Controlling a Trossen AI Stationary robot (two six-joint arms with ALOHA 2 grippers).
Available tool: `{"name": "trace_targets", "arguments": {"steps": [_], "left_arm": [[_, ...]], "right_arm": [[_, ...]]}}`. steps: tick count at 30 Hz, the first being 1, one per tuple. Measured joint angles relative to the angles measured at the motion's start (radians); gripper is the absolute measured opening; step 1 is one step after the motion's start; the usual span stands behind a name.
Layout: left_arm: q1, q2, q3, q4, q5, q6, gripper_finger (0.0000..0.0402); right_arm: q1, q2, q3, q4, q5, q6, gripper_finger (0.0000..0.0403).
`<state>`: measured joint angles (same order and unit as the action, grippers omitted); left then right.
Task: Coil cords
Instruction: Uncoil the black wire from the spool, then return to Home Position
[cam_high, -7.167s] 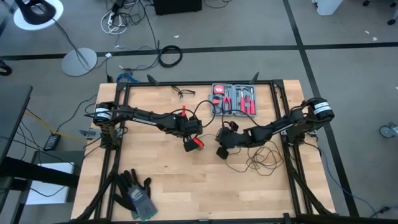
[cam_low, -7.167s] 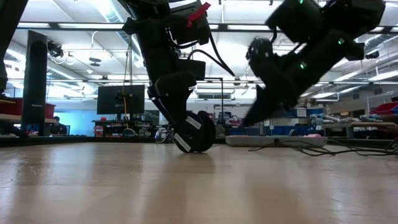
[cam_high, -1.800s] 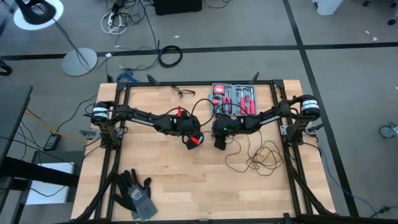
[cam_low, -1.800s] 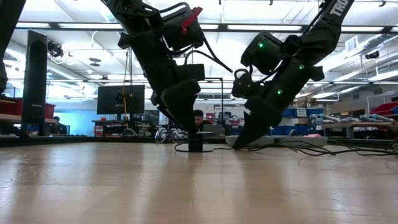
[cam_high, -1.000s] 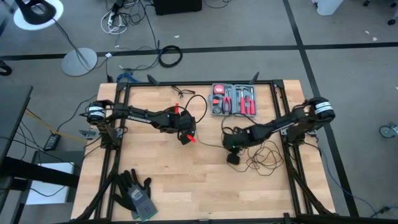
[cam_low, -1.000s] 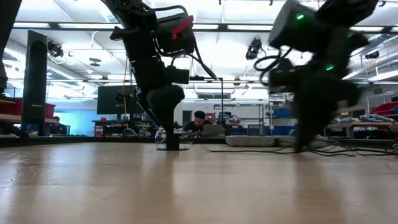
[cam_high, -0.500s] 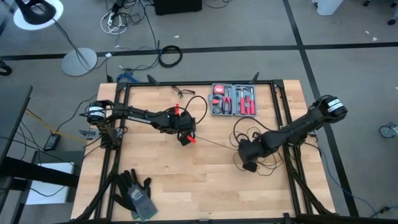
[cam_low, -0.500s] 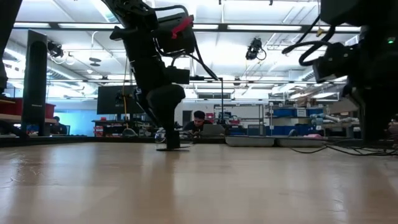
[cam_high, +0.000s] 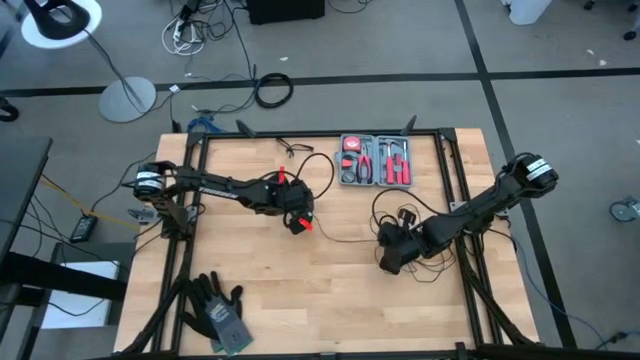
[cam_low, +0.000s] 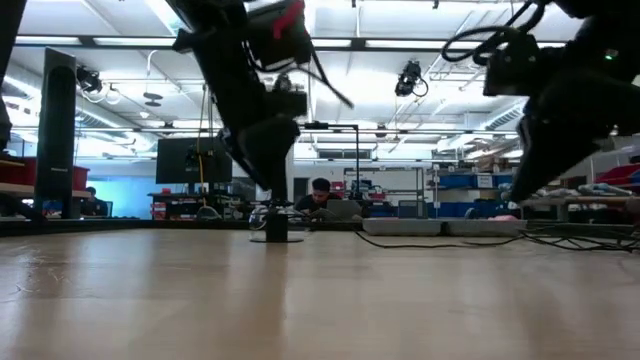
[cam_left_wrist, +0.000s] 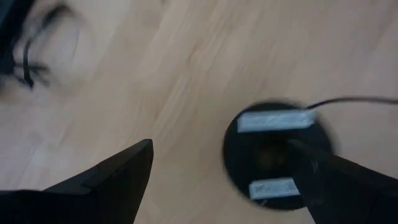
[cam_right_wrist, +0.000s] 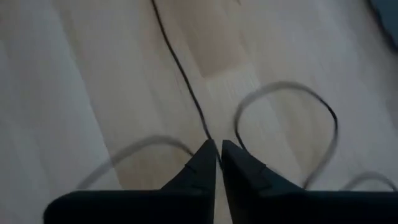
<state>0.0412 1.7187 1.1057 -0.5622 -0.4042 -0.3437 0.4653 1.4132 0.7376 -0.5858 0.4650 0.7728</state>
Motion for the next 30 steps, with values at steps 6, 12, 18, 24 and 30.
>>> {"name": "trace_targets", "arguments": {"steps": [6,12,18,24,30], "left_arm": [[-0.023,-0.082,0.0,0.065,0.001,0.074,0.0367],[-0.049,-0.187,-0.038,0.104,-0.001,0.104,0.0367],[-0.078,-0.396,-0.265,0.266,-0.003,0.061,0.0367],[-0.134,-0.583,-0.478,0.435,0.088,0.029,0.0367],[-0.19,-0.741,-0.691,0.626,0.061,0.025,0.0367]], "right_arm": [[-0.004,0.0,0.0,0.086,0.064,-0.067,0.0051],[-0.004,0.0,0.0,0.101,0.069,-0.07,0.0062],[-0.004,0.0,0.0,0.11,0.018,-0.068,0.006],[-0.011,-0.001,0.001,0.077,0.004,-0.111,0.0061],[-0.045,-0.094,-0.046,0.093,0.015,-0.177,0.006]]}}
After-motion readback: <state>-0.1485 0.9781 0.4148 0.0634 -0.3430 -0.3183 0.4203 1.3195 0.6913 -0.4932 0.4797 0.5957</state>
